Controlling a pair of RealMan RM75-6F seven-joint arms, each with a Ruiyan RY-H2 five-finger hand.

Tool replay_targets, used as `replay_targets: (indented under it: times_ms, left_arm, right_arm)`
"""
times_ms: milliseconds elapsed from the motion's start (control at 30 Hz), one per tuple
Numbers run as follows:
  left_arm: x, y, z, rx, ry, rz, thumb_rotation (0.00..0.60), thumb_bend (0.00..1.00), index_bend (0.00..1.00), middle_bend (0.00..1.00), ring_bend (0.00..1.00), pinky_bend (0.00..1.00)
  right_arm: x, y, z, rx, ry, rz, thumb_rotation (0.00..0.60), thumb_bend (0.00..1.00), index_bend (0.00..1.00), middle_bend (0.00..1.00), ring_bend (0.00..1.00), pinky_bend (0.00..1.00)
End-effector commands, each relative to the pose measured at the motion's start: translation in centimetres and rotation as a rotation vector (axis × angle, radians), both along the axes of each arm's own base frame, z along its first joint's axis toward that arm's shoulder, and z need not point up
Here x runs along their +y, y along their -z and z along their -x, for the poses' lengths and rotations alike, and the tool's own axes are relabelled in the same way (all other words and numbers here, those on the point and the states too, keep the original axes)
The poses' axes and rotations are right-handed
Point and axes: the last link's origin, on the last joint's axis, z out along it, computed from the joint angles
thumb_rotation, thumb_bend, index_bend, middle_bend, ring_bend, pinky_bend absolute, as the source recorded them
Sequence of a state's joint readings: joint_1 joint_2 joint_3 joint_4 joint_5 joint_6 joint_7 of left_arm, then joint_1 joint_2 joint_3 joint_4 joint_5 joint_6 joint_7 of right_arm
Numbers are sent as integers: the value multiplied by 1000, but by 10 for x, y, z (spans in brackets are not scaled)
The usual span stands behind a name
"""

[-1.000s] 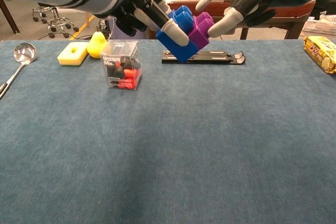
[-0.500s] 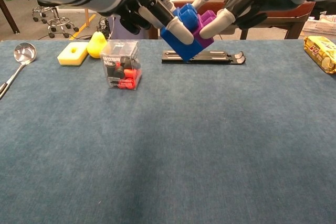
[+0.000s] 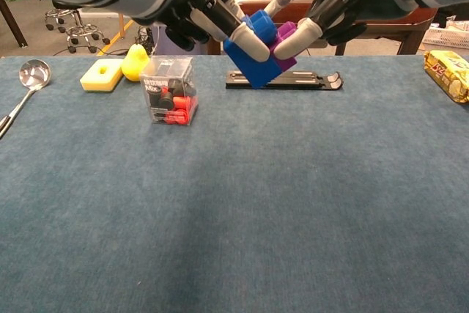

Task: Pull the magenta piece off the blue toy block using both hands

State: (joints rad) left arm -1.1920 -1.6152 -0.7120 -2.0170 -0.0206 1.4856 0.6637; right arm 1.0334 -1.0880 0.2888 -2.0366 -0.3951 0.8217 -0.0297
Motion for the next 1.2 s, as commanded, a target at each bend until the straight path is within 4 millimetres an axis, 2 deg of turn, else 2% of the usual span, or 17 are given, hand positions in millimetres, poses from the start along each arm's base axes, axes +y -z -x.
replay_targets:
  times_ms: [33,567,1200]
  left_arm:
    - [0,0,1,-12,-3,4,600,20,757,1000,1000,1000]
    - [-2,2,3,-46,5,17,600,20,757,1000,1000,1000]
    - [-9,12,8,72,120,-75,600,20,759,1000,1000,1000]
  right_arm:
    - [0,0,2,-1,2,-1,600,0,289,1000,1000,1000]
    - [-3,1,7,-44,8,1,600,28,523,1000,1000,1000]
    - [-2,-3,13,-58,6,11,600,49,612,1000,1000,1000]
